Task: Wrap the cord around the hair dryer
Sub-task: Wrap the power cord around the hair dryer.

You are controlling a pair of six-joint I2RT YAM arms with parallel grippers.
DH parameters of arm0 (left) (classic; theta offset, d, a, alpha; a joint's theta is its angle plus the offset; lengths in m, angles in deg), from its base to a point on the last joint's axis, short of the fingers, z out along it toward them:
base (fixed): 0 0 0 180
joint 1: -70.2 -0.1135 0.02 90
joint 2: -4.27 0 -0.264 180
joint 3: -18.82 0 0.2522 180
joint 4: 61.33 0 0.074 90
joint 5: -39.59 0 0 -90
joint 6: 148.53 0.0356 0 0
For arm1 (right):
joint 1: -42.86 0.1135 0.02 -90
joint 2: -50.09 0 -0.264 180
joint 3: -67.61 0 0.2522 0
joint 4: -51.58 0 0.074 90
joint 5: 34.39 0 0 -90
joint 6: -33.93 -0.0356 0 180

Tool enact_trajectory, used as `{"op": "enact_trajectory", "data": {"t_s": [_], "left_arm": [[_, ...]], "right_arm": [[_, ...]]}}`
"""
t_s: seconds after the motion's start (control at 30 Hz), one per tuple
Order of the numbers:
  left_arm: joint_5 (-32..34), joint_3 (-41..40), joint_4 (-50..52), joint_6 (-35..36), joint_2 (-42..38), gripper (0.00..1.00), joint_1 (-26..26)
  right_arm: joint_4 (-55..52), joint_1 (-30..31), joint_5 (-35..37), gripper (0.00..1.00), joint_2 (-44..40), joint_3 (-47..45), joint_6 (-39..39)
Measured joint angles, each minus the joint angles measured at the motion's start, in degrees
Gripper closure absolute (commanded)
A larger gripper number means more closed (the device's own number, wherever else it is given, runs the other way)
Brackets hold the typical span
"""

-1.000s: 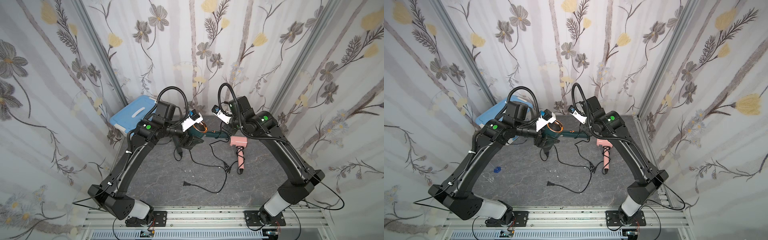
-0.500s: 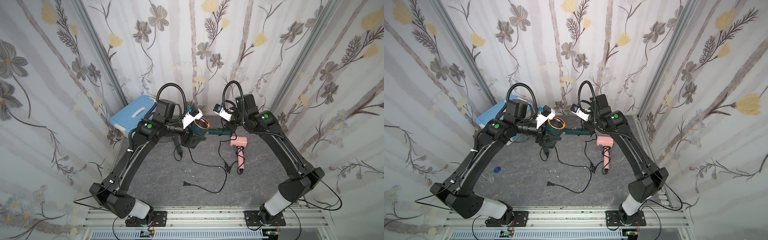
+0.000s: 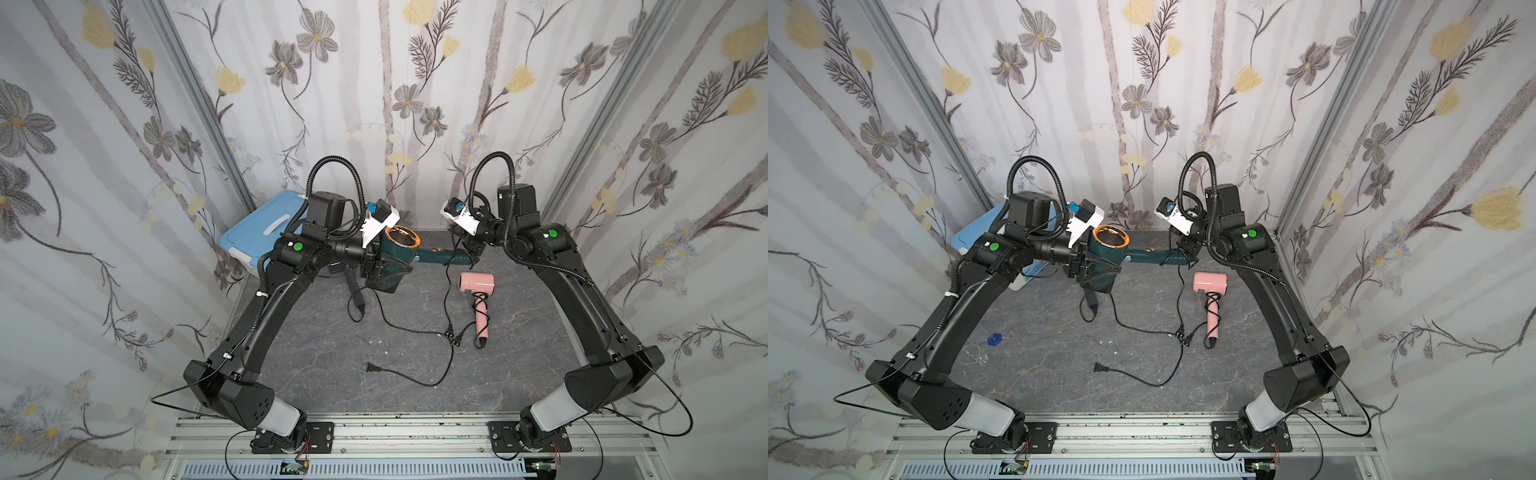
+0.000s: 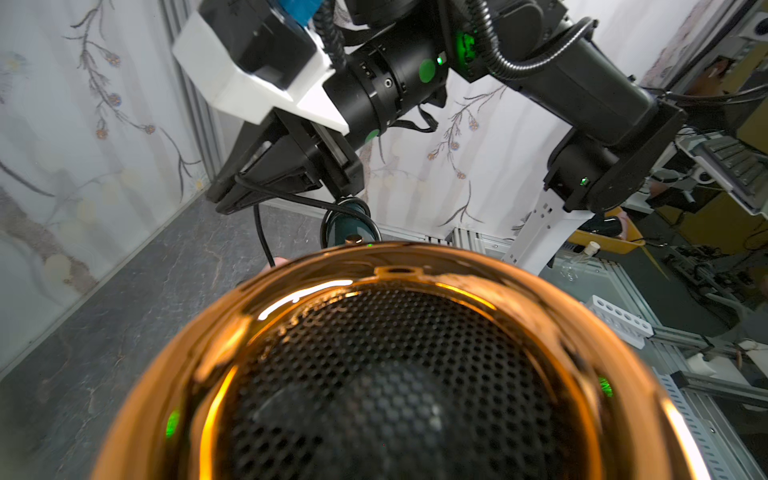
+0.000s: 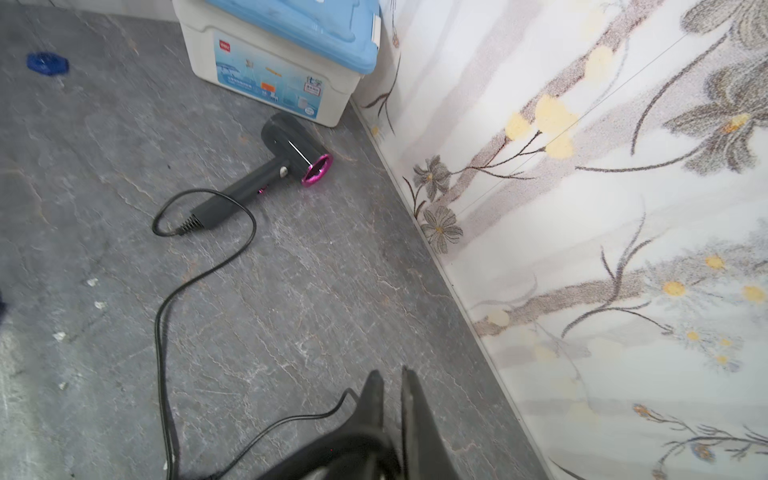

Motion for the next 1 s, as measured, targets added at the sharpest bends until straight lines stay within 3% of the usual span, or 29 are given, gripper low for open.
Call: {"op": "enact_trajectory", "data": {"t_s": [0.17,0.27,0.43,0.57,0.7,1.0], "left_arm": [[-6.93,-4.37,-11.56,-10.40,1.57,1.00,-2.47],[-8.63,-4.07,-17.22,-15.15,3.85,1.00,-2.80],[-11.21,-2.40,-24.26,-22.27,6.86,1.00,-3.23],[-12.66,0.00,-27.43,-26.14,9.01,1.00,-3.26],[-13.70,2.86,-28.35,-28.92,11.28,1.00,-3.17],[-14.53,7.87,-22.38,-29.64,17.29,1.00,-3.63]], "right_arm": [[-0.33,-5.07,-9.01,0.27,0.46,2.51,-4.52],[-0.63,-8.74,-14.95,0.20,0.09,3.23,-7.82],[-0.87,-14.12,-23.58,0.01,-1.64,3.67,-12.33],[-1.20,-16.11,-29.46,0.00,-0.46,5.18,-14.69],[-2.95,-16.87,-32.13,0.00,5.90,10.14,-16.46],[-5.92,-17.66,-27.28,0.00,12.96,10.97,-22.69]]}}
